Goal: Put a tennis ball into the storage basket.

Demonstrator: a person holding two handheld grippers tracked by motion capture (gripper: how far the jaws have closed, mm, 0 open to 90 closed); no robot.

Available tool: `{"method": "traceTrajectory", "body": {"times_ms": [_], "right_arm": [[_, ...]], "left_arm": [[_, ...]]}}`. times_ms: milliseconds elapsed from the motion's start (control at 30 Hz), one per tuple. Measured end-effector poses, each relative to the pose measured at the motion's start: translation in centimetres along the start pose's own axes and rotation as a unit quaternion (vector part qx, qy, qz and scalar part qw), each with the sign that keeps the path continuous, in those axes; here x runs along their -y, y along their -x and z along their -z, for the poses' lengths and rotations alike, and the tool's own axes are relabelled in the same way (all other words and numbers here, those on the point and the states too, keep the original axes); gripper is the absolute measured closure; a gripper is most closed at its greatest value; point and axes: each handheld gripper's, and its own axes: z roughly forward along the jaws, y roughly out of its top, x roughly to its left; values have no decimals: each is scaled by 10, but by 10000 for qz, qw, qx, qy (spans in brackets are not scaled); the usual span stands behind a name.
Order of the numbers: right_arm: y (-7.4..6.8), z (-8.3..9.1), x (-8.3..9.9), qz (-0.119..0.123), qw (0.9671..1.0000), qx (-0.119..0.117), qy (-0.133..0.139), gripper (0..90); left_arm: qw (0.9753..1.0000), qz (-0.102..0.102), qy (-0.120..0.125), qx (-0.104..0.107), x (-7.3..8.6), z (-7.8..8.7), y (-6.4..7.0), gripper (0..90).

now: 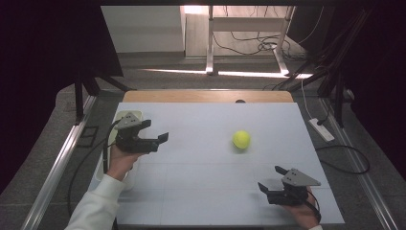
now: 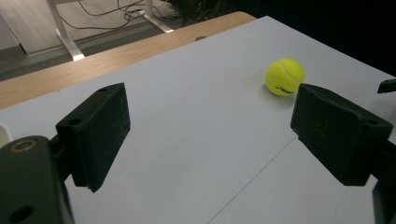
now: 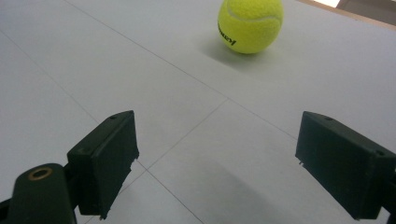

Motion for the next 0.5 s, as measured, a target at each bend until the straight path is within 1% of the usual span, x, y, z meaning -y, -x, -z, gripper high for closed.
{"method": "traceTrajectory", "body": {"times_ms": [500], "right_arm": [[0,0,0,0,10000,9,9,125]], "left_arm": [[9998,-112,-45,133,-1,-12,13,127]]}}
